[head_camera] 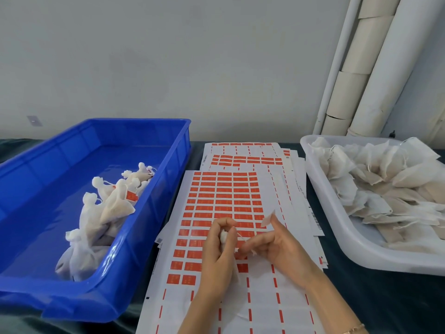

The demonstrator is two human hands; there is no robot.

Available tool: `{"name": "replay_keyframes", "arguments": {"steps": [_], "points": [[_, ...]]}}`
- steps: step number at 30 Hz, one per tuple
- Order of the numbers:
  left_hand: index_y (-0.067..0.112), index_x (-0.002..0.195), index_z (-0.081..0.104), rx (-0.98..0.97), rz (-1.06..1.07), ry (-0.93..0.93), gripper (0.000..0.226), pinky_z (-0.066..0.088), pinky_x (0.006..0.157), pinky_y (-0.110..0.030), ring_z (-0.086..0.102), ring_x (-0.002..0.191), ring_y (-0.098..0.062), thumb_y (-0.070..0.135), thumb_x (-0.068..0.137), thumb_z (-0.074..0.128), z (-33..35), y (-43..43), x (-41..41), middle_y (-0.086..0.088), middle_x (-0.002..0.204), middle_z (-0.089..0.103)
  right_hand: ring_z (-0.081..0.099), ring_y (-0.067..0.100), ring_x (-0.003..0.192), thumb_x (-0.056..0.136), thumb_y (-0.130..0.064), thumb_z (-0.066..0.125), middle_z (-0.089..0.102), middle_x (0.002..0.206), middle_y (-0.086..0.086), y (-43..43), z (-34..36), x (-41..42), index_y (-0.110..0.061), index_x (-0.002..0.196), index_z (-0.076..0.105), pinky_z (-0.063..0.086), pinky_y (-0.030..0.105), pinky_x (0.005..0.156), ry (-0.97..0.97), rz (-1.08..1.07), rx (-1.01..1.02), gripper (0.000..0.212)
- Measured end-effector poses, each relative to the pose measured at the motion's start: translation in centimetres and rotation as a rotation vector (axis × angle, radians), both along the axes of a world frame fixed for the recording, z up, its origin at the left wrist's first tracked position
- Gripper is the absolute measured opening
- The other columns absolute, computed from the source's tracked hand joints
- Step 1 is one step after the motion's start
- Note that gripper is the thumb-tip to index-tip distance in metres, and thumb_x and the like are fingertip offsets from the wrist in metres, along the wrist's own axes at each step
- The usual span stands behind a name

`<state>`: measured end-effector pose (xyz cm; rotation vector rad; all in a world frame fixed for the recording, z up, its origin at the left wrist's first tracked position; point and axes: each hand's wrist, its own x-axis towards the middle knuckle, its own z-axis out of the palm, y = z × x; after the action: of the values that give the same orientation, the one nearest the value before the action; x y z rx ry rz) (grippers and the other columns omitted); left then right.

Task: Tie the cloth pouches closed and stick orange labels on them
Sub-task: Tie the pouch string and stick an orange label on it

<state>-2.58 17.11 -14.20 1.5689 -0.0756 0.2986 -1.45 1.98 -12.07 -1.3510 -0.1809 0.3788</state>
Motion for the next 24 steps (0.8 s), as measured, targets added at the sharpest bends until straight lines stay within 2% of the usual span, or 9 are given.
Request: {"name": "replay_keyframes", "arguments": {"steps": [4, 9, 12, 14, 16, 18, 20, 24], "points": [[0.031, 0.096, 0.065, 0.085, -0.009, -0.057, 0.012, 0.051, 0.070, -0.011, 0.064, 0.093, -0.004, 0.023, 0.091, 0.059, 0.3, 0.0, 0.1, 0.018, 0.091, 0.067, 0.061, 0.030, 0.114, 0.087, -0.063, 0.033, 0.068, 0.111, 0.022, -0.3, 0.2, 0.1, 0.003, 0.092, 0.074, 0.037, 0.040, 0.106, -0.016, -0.068, 0.078, 0.078], [0.031, 0.088, 0.068, 0.181, -0.044, -0.099, 0.004, 0.055, 0.076, -0.020, 0.065, 0.088, -0.011, 0.031, 0.084, 0.067, 0.1, 0.0, 0.1, 0.014, 0.084, 0.069, 0.063, 0.039, 0.104, 0.089, -0.061, 0.032, 0.066, 0.108, 0.028, -0.9, 0.2, 0.4, 0.004, 0.087, 0.073, 0.045, 0.046, 0.099, -0.007, -0.124, 0.153, 0.077], [0.032, 0.086, 0.068, 0.168, -0.033, -0.087, 0.007, 0.053, 0.074, -0.015, 0.065, 0.088, -0.008, 0.037, 0.081, 0.067, 0.2, -0.1, 0.0, 0.016, 0.084, 0.069, 0.067, 0.036, 0.087, 0.090, -0.057, 0.037, 0.069, 0.094, 0.026, -0.9, 0.4, 0.5, -0.002, 0.084, 0.074, 0.054, 0.038, 0.081, -0.006, -0.214, 0.145, 0.067], [0.033, 0.084, 0.068, 0.148, -0.018, -0.068, 0.012, 0.052, 0.072, -0.013, 0.065, 0.087, -0.006, 0.043, 0.077, 0.067, 0.4, -0.1, 0.0, 0.018, 0.084, 0.069, 0.069, 0.030, 0.080, 0.085, -0.054, 0.048, 0.072, 0.091, 0.016, -0.7, 0.5, 0.6, -0.018, 0.083, 0.075, 0.055, 0.033, 0.071, -0.009, -0.361, 0.088, 0.045], [0.033, 0.084, 0.069, 0.147, -0.034, -0.052, 0.013, 0.051, 0.071, -0.011, 0.065, 0.089, -0.004, 0.044, 0.077, 0.068, 0.4, -0.1, 0.0, 0.020, 0.085, 0.069, 0.069, 0.023, 0.078, 0.078, -0.050, 0.059, 0.073, 0.090, 0.006, -0.7, 0.4, 0.8, -0.029, 0.079, 0.072, 0.055, 0.030, 0.069, -0.034, -0.468, 0.010, 0.024], [0.033, 0.084, 0.070, 0.162, -0.072, -0.050, 0.004, 0.051, 0.072, -0.010, 0.064, 0.091, -0.003, 0.035, 0.080, 0.072, 0.5, -0.1, -0.1, 0.021, 0.086, 0.069, 0.063, 0.018, 0.071, 0.079, -0.043, 0.065, 0.070, 0.081, 0.004, -0.7, 0.0, 0.9, -0.030, 0.077, 0.071, 0.054, 0.027, 0.068, -0.069, -0.528, -0.060, 0.014], [0.034, 0.083, 0.070, 0.181, -0.108, -0.065, 0.005, 0.050, 0.074, -0.009, 0.064, 0.092, -0.004, 0.029, 0.082, 0.072, 0.5, 0.0, -0.1, 0.021, 0.086, 0.070, 0.063, 0.017, 0.067, 0.082, -0.035, 0.067, 0.070, 0.075, -0.001, -0.7, -0.4, 1.0, -0.025, 0.080, 0.071, 0.054, 0.021, 0.064, -0.105, -0.567, -0.127, 0.011], [0.034, 0.081, 0.071, 0.191, -0.165, -0.075, 0.005, 0.049, 0.076, -0.010, 0.063, 0.093, -0.007, 0.030, 0.081, 0.073, 0.7, -0.1, -0.4, 0.018, 0.086, 0.070, 0.069, 0.008, 0.073, 0.070, -0.043, 0.070, 0.073, 0.080, -0.013, -0.6, -0.5, 0.9, -0.023, 0.087, 0.068, 0.049, 0.010, 0.056, -0.173, -0.590, -0.190, 0.026]]}}
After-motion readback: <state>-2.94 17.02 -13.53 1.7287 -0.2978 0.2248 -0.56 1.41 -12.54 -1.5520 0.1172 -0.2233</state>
